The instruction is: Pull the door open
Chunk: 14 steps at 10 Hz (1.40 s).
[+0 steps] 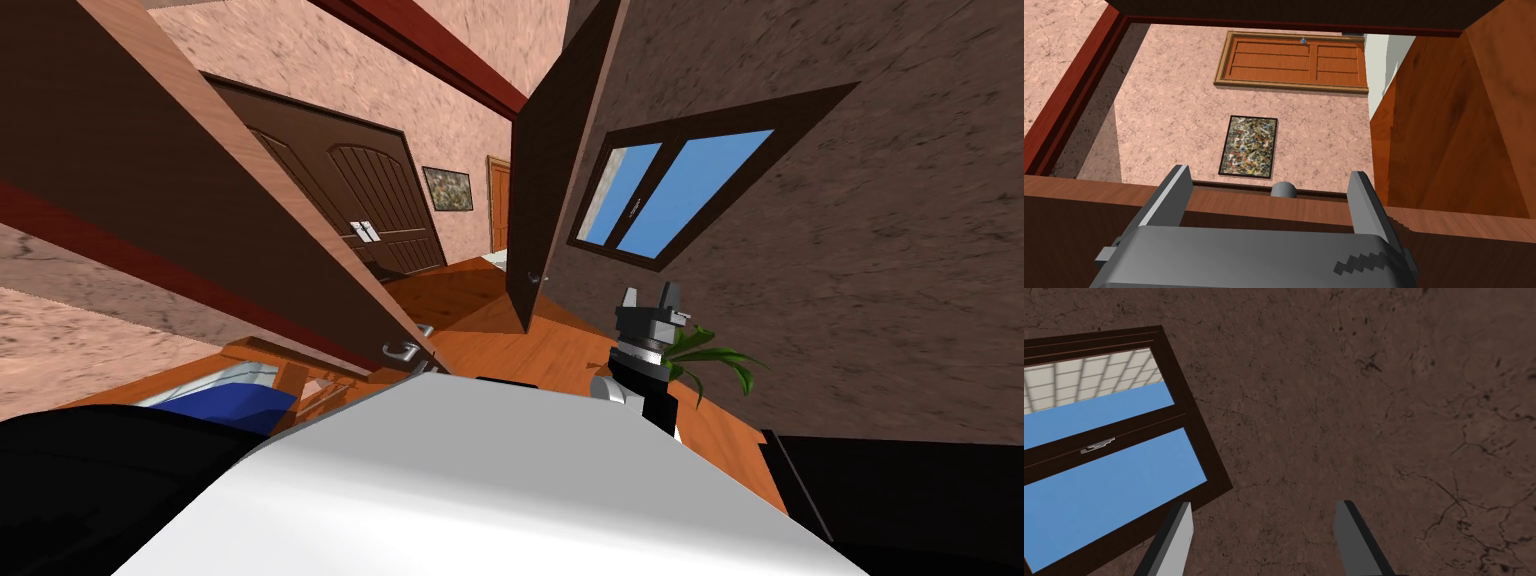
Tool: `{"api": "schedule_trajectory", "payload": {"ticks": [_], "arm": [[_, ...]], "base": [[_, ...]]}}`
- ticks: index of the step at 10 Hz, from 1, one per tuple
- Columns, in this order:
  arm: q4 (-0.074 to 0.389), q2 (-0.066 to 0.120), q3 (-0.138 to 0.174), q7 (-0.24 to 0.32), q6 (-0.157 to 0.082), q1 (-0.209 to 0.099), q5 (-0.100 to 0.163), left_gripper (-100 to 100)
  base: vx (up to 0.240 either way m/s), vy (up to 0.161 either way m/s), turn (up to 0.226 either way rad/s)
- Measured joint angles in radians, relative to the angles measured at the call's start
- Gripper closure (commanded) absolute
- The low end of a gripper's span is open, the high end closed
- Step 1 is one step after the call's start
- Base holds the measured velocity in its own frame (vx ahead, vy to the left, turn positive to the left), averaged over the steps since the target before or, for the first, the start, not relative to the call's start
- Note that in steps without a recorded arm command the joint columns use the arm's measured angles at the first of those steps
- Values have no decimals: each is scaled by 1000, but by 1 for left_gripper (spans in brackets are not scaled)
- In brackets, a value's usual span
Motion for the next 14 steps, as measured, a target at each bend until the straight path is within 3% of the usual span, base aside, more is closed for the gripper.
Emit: {"api": "schedule_trajectory", "payload": {"ticks": [7, 14], "arm": [[-152, -26, -36, -103, 77, 65, 42, -100], [-282, -54, -75, -207, 142, 131, 84, -100]], "base": [[-15, 20, 32], [-27, 72, 12]]}}
